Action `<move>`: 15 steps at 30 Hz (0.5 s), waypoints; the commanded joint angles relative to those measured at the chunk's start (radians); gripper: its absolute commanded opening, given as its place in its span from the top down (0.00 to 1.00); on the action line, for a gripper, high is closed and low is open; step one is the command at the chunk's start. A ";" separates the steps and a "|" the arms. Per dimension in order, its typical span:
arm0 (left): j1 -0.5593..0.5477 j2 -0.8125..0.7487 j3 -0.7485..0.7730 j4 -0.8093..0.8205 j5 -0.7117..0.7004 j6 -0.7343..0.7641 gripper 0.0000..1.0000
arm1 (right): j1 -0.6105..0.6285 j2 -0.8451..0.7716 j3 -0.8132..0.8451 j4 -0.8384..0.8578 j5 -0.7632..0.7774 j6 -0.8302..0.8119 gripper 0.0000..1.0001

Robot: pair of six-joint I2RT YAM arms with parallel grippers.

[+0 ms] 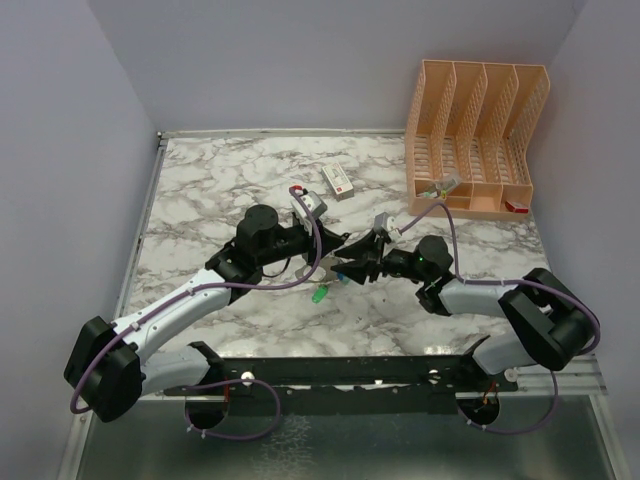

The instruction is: Remove the keys from the keyring

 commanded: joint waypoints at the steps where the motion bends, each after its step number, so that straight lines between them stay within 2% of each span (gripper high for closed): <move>1: 0.004 -0.022 -0.003 0.048 0.038 0.000 1.00 | 0.003 -0.013 0.024 0.038 -0.041 -0.022 0.57; 15: 0.005 -0.017 -0.004 0.055 0.057 -0.006 1.00 | 0.003 -0.015 0.035 0.040 -0.050 0.008 0.72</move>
